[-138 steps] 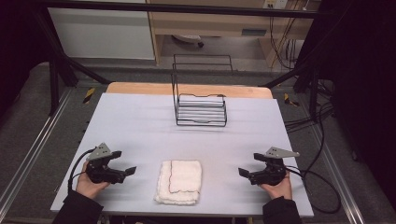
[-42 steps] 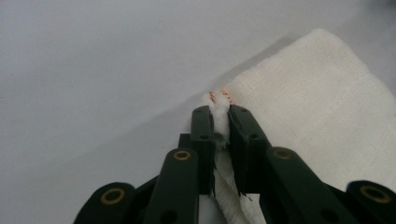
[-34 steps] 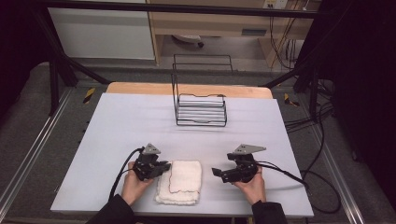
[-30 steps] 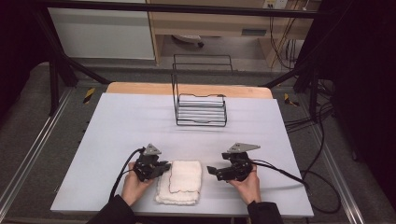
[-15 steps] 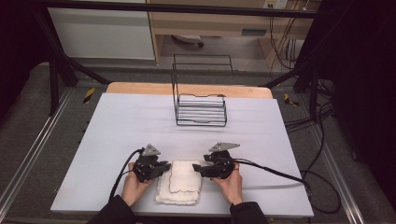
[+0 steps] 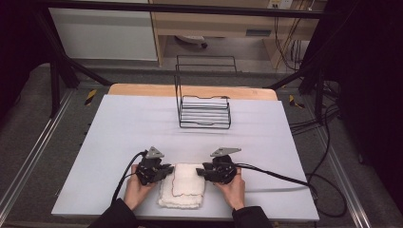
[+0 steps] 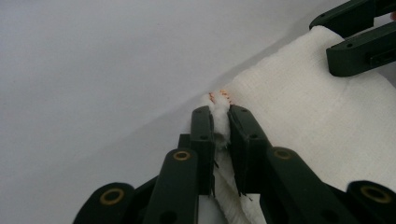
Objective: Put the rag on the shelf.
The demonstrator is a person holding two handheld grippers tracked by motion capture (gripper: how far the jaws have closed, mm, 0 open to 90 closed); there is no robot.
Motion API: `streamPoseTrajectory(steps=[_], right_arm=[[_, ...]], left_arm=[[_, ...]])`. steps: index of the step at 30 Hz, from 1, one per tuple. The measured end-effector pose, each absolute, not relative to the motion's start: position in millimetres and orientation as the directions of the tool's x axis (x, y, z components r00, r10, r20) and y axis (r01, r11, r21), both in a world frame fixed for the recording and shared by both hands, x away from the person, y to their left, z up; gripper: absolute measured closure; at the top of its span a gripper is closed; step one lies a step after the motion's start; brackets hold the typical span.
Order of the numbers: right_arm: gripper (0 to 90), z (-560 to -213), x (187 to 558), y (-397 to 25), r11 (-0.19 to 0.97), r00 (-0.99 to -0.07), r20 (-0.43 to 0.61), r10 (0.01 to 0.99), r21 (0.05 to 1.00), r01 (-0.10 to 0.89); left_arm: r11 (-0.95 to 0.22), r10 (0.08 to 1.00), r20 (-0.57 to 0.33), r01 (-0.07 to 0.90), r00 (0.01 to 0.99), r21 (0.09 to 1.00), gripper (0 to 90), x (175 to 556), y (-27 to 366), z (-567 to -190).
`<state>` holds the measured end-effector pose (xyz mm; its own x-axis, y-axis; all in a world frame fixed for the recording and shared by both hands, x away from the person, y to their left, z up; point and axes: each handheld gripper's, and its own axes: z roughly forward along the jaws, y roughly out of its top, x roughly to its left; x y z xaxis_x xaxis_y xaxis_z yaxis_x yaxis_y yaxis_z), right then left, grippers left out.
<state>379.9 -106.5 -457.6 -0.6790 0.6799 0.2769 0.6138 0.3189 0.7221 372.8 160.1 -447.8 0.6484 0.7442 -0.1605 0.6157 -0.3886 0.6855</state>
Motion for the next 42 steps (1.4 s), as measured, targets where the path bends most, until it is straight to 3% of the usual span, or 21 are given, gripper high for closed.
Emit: streamPoseTrajectory(steps=[16,29,42], right_arm=[[76.5,-456,378,-106,0.281,-0.645,0.348,0.680,0.690,0.668],[78.7,-449,375,-108,0.271,-0.667,0.342,0.662,0.721,0.638],[78.8,-433,367,-107,0.269,-0.704,0.289,0.649,0.778,0.567]], left_arm=[[-0.364,0.741,-0.192,0.625,0.643,0.691,80.0,373,163,-449],[-0.339,0.749,-0.195,0.620,0.633,0.707,83.0,370,165,-445],[-0.314,0.746,-0.160,0.554,0.646,0.771,83.3,361,173,-426]])
